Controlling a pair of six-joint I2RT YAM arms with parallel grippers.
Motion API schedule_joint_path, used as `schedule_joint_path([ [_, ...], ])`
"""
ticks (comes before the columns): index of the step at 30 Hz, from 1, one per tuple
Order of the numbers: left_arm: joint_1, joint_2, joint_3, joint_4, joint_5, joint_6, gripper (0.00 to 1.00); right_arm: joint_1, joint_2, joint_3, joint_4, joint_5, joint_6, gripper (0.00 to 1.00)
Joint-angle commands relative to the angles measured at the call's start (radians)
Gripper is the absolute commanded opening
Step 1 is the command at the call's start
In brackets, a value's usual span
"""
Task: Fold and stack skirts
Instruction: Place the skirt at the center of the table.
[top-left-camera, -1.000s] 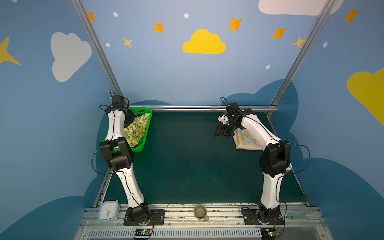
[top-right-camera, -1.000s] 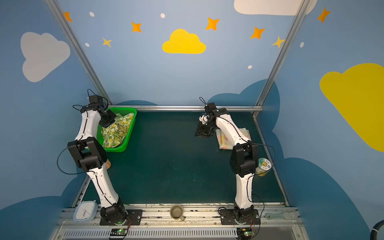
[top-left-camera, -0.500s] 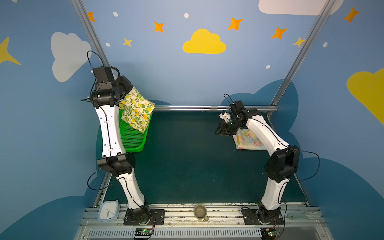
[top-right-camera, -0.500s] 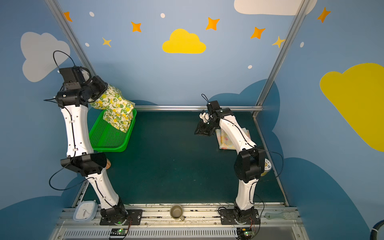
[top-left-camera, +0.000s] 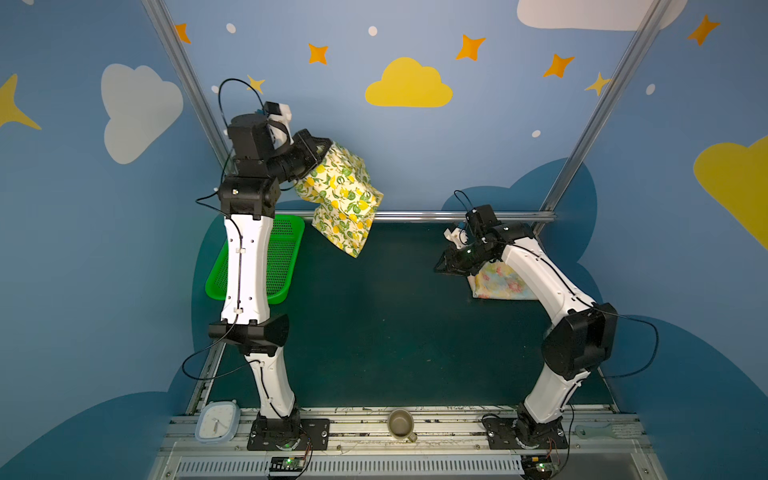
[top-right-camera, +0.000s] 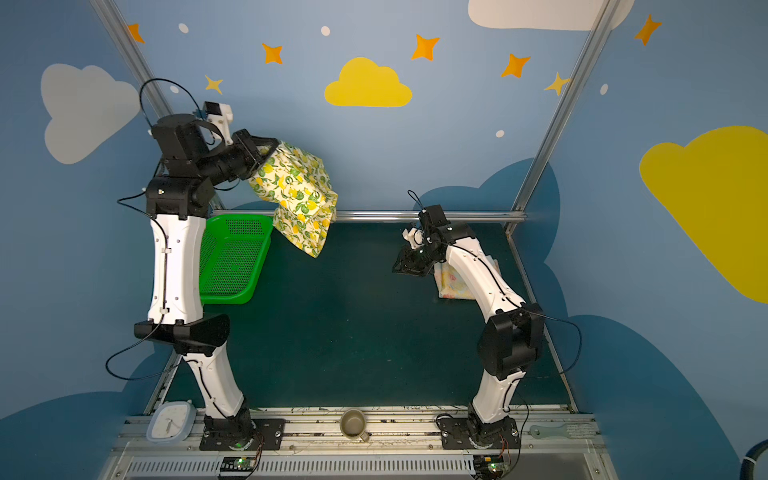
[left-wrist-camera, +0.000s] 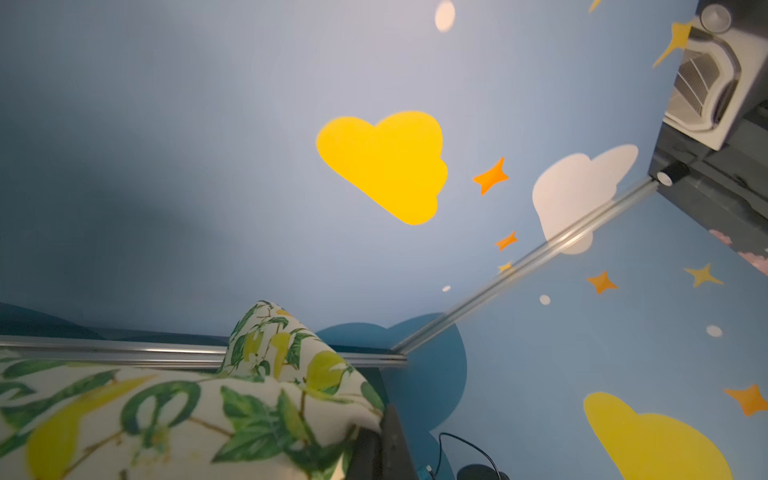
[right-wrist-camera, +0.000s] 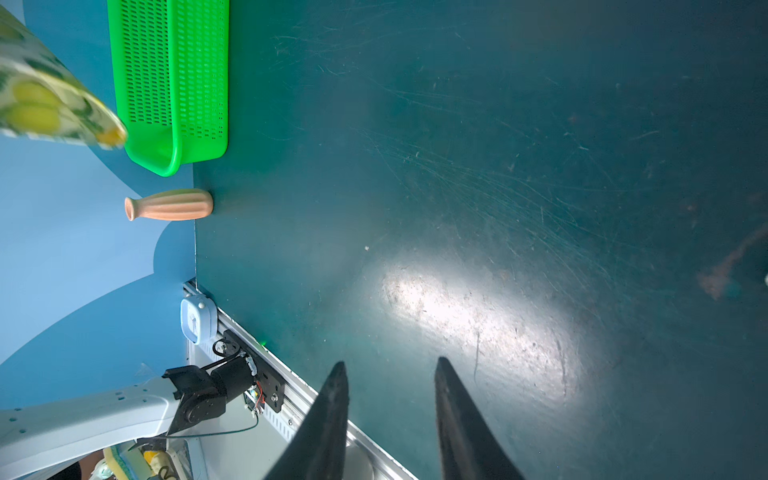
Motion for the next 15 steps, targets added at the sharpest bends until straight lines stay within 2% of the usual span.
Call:
schedule_joint_path([
  [1, -0.105, 0.031, -0.078, 0.026, 0.046, -0.004, 0.04, -0.014, -0.080, -0.063, 0.049, 0.016, 0.036, 0.34],
  [4, -0.202, 0.050, -0.162, 0.075, 0.026, 0.005, 0.04, -0.029, -0.122, -0.099, 0.051, 0.021, 0.042, 0.34],
  [7, -0.265, 0.096, -0.161, 0.097, 0.031, -0.004, 0.04, -0.050, -0.153, -0.120, 0.025, 0.033, 0.036, 0.34],
  [12, -0.315, 0.135, -0.167, 0.034, 0.062, 0.017, 0.04, -0.069, -0.199, -0.156, -0.003, 0.057, 0.015, 0.35],
  [15, -0.332, 0.091, -0.300, -0.039, 0.033, 0.063, 0.04, -0.069, -0.205, -0.177, -0.013, 0.088, 0.008, 0.35],
])
